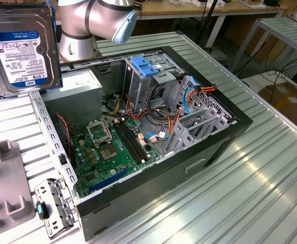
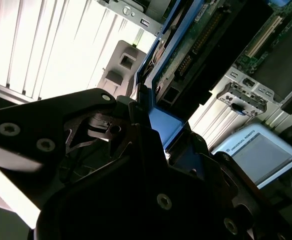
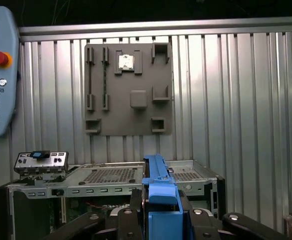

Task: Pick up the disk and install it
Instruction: 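Pick up the disk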

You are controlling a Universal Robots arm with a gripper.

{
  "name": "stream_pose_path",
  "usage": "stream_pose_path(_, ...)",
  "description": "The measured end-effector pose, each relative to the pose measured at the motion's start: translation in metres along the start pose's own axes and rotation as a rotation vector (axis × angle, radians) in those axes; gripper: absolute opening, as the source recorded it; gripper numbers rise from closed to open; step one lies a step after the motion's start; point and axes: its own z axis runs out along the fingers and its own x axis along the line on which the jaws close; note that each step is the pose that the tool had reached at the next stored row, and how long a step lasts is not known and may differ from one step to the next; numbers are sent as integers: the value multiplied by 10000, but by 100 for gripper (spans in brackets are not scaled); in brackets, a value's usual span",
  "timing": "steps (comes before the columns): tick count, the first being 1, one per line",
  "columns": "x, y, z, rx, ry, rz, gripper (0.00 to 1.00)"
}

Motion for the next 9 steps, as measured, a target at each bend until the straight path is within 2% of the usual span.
stream_pose_path(9, 0, -217, -1, 1, -1, 0, 37)
